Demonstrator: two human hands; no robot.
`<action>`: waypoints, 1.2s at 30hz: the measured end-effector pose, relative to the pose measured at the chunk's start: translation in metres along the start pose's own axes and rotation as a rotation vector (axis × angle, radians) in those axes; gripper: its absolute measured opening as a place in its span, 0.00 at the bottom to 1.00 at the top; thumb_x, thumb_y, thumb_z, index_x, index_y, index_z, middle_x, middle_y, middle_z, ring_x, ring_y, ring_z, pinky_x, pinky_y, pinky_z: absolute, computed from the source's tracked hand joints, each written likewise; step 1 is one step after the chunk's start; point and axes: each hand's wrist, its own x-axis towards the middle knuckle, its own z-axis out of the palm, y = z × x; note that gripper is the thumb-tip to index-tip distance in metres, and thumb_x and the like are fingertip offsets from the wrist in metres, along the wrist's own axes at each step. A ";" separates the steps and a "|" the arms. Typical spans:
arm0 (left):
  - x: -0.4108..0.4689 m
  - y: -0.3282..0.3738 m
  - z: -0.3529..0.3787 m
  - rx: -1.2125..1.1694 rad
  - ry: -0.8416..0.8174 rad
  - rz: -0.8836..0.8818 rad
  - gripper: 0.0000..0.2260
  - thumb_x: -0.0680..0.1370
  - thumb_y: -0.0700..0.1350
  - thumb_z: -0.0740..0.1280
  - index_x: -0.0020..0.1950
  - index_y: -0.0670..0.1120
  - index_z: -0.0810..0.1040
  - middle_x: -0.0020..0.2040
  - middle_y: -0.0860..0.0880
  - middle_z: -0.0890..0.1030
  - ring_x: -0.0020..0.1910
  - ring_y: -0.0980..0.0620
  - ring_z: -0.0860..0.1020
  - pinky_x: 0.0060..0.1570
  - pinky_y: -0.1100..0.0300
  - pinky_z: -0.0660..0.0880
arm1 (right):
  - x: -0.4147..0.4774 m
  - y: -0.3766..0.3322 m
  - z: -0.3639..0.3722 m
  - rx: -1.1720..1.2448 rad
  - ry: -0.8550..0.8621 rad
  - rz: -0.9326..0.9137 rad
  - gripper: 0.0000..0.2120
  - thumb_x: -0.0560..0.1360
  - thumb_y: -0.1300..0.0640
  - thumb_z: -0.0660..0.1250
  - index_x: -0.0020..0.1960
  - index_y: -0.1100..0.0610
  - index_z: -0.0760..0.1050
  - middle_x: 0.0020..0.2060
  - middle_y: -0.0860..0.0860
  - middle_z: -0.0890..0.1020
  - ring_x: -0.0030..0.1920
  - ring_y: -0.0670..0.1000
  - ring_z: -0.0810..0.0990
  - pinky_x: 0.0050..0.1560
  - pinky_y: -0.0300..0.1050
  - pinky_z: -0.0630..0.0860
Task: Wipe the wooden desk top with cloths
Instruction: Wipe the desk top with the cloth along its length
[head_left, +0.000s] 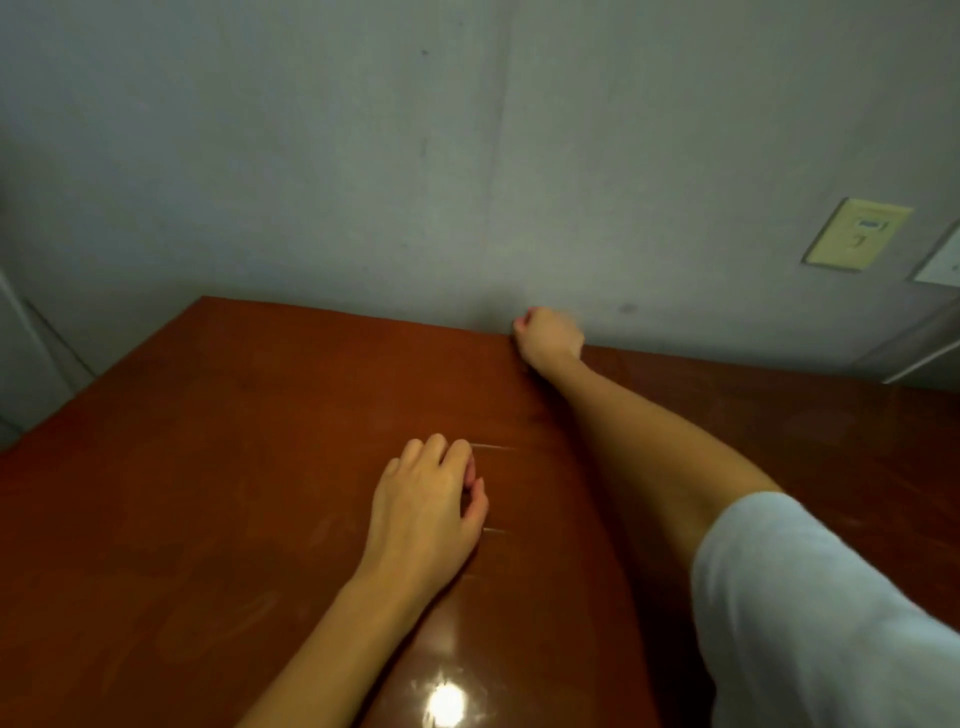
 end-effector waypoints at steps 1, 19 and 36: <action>0.000 0.000 0.000 0.002 0.001 0.004 0.09 0.73 0.48 0.65 0.39 0.52 0.65 0.37 0.54 0.70 0.37 0.52 0.70 0.36 0.61 0.62 | -0.007 -0.019 0.003 0.019 -0.012 -0.053 0.17 0.79 0.50 0.57 0.55 0.60 0.78 0.53 0.61 0.81 0.55 0.62 0.79 0.51 0.50 0.75; -0.001 0.001 -0.002 -0.012 -0.004 0.001 0.10 0.74 0.46 0.67 0.38 0.52 0.66 0.36 0.55 0.68 0.36 0.54 0.66 0.35 0.61 0.62 | -0.020 0.114 -0.042 -0.128 0.048 0.175 0.16 0.80 0.51 0.56 0.54 0.60 0.77 0.55 0.62 0.79 0.55 0.63 0.78 0.52 0.50 0.74; -0.002 0.000 -0.004 0.000 -0.029 0.005 0.07 0.74 0.46 0.67 0.40 0.51 0.69 0.37 0.55 0.70 0.37 0.52 0.70 0.34 0.59 0.68 | -0.108 0.056 -0.050 -0.033 -0.097 -0.362 0.12 0.80 0.46 0.57 0.41 0.50 0.69 0.38 0.54 0.82 0.42 0.59 0.80 0.37 0.44 0.65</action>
